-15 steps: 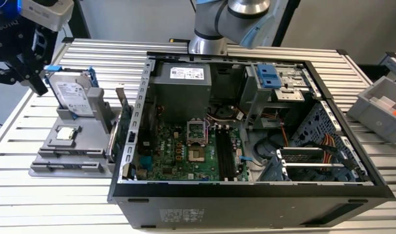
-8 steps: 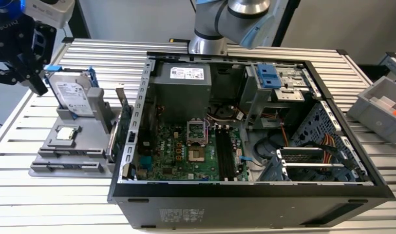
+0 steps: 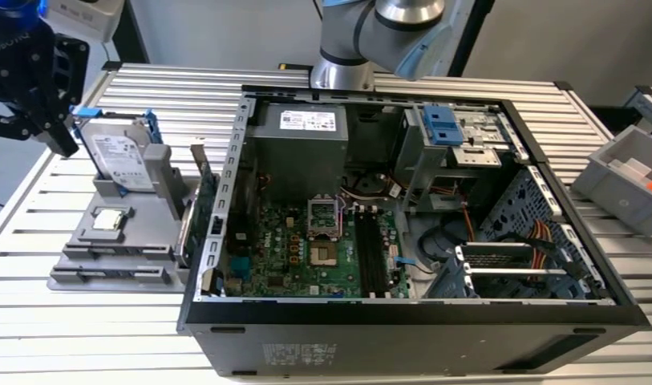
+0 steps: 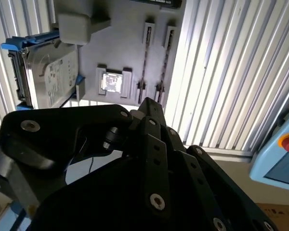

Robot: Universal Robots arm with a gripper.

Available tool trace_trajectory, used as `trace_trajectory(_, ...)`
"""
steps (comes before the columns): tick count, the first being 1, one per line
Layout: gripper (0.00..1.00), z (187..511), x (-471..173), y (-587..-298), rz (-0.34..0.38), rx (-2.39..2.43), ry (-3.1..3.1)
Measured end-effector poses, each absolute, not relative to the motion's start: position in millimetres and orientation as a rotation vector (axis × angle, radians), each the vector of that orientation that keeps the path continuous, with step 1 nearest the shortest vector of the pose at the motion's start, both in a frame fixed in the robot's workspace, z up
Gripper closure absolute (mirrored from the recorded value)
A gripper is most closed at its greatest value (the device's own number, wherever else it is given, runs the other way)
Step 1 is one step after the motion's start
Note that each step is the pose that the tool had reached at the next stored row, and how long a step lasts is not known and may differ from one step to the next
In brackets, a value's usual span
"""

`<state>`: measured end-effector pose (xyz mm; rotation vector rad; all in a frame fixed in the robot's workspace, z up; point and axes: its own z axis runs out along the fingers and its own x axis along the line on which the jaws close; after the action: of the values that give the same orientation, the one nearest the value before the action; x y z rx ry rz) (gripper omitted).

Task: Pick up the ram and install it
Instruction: 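Pick up the ram and move it above insertion slot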

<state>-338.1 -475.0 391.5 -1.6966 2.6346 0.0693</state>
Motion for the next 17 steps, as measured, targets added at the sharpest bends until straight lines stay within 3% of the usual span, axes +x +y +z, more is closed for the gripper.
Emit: trace_trajectory(17,1.0,391.4,-338.1,-475.0,0.07,-1.95,2.459)
